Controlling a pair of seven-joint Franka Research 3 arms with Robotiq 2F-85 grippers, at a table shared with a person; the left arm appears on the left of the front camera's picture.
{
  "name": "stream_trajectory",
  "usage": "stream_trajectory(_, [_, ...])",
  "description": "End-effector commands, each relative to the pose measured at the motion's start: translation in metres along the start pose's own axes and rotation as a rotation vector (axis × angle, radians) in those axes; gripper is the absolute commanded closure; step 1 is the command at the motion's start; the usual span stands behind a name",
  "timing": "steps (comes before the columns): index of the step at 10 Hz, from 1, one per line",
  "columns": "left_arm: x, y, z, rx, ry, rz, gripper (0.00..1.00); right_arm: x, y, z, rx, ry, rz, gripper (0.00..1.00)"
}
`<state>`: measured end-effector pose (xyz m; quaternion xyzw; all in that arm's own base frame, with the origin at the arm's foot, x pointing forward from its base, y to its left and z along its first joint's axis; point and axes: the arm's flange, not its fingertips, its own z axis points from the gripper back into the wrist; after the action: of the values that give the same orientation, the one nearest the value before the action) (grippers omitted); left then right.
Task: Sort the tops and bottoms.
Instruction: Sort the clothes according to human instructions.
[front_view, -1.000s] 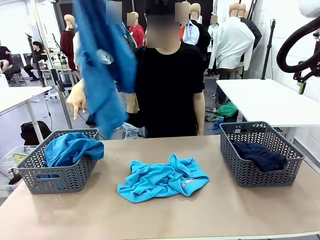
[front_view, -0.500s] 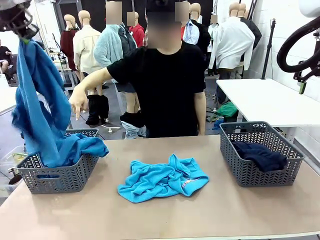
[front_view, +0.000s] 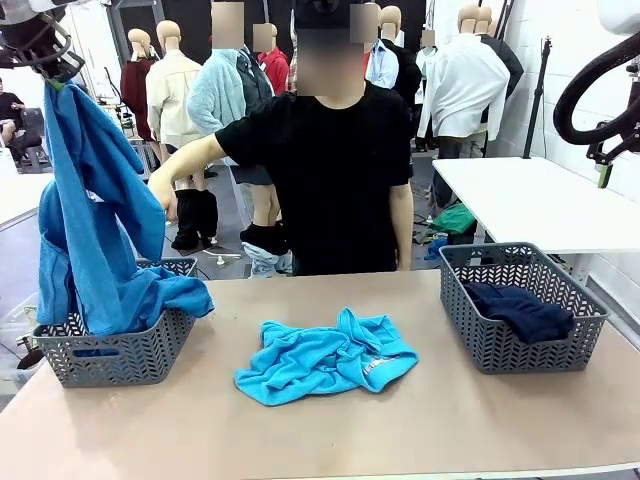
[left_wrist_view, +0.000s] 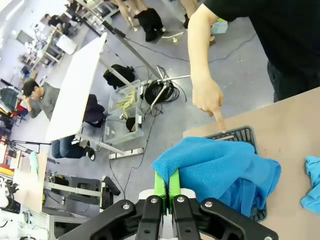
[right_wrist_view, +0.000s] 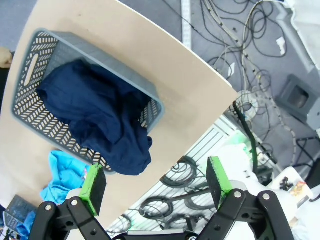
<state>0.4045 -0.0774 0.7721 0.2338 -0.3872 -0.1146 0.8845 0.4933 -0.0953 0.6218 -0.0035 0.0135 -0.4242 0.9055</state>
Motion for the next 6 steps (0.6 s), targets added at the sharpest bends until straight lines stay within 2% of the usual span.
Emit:
stream_trajectory(1, [0.004, 0.006, 0.003, 0.013, 0.004, -0.012, 1.00, 0.000, -0.001, 0.001, -0.016, -0.007, 0.003, 0.00])
stream_trajectory(3, [0.001, 0.000, 0.000, 0.001, 0.001, 0.001, 1.00, 0.000, -0.001, 0.001, -0.016, -0.007, 0.003, 0.00])
stream_trajectory(5, [0.022, 0.006, -0.035, -0.043, 0.071, -0.043, 1.00, 0.000, -0.001, 0.001, -0.016, -0.007, 0.003, 0.00])
stream_trajectory(6, [0.035, 0.010, -0.065, -0.095, 0.121, -0.050, 1.00, 0.000, -0.001, 0.001, -0.016, -0.007, 0.003, 0.00])
